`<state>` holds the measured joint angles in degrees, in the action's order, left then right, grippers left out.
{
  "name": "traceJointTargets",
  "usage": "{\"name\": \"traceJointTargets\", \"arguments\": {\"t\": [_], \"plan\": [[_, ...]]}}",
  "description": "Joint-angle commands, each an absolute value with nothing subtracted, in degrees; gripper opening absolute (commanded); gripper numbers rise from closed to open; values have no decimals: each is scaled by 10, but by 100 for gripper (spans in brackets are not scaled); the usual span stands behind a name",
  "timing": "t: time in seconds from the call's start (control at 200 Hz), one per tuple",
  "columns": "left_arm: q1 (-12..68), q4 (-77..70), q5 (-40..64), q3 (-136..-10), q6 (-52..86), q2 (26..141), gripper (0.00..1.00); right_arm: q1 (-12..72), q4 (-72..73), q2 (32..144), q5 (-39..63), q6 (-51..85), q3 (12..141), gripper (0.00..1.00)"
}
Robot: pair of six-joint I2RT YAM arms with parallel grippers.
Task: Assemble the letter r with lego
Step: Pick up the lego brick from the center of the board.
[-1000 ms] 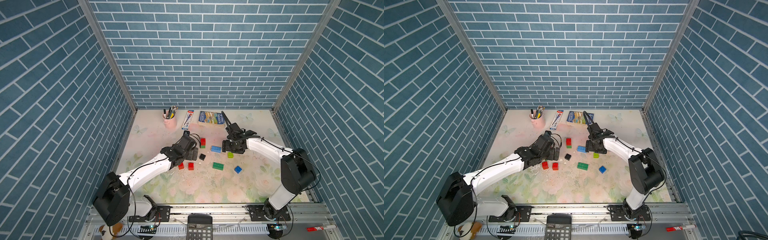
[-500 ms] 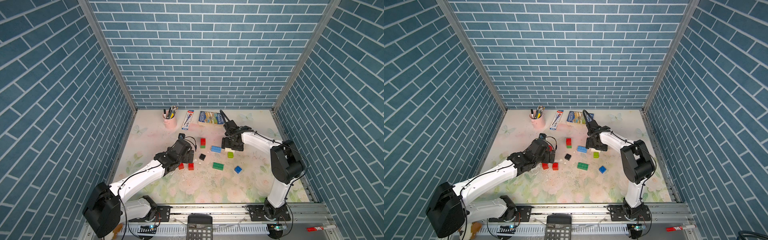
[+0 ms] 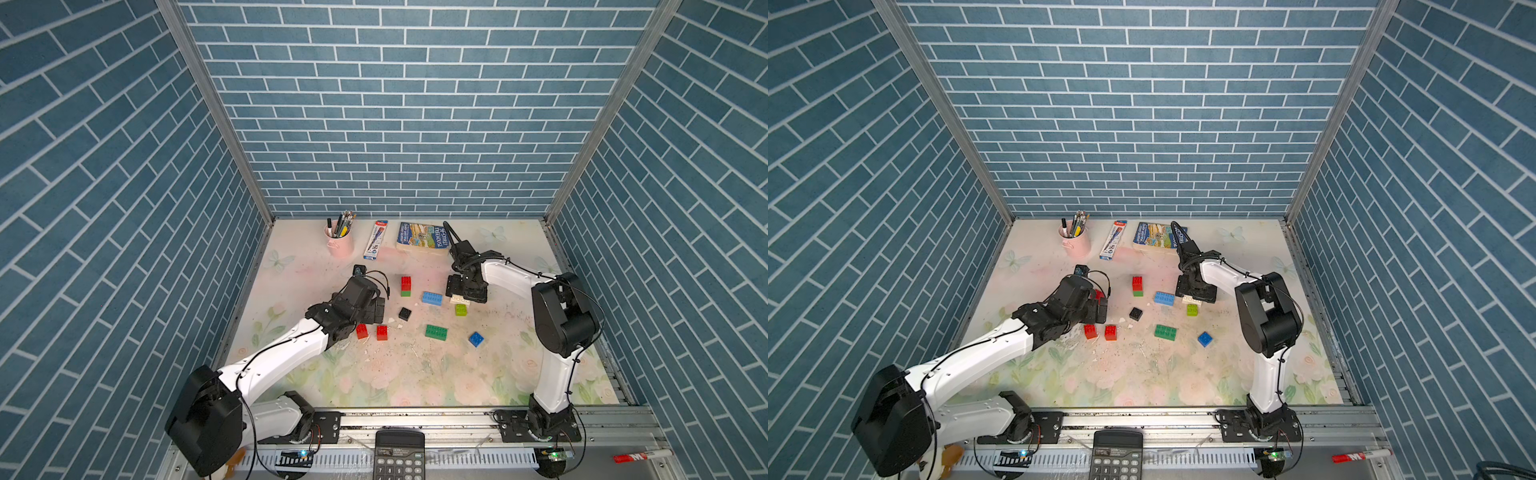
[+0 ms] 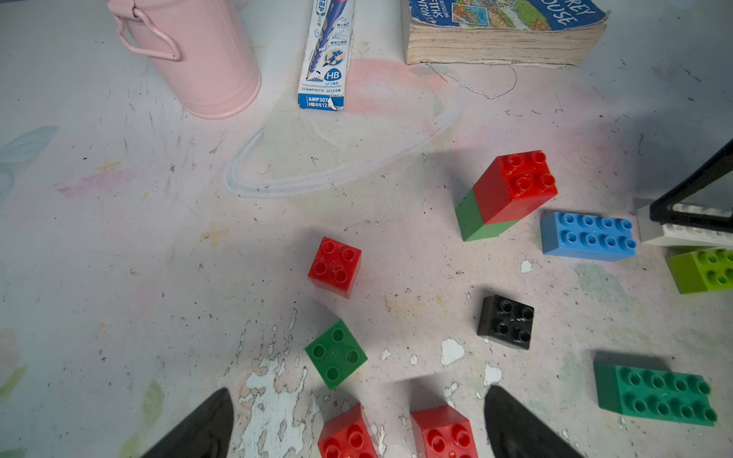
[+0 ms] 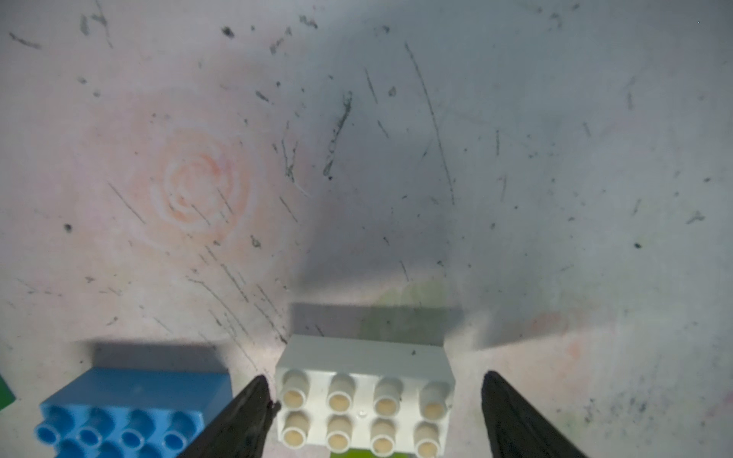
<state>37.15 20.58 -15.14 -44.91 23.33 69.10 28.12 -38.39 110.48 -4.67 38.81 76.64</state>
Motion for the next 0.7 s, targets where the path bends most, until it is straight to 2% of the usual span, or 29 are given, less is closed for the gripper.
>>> {"name": "traceJointTargets", "arguments": {"t": [0.0,0.58,0.695], "plan": [[367,196,-145,-441,229,692,99,283,-396,1111,-43,412,772,83],[360,187,-139,-429,230,675,100,290,-410,1107,-46,425,773,79],[359,187,-141,-428,231,670,100,294,-416,1105,-52,429,780,84]]}}
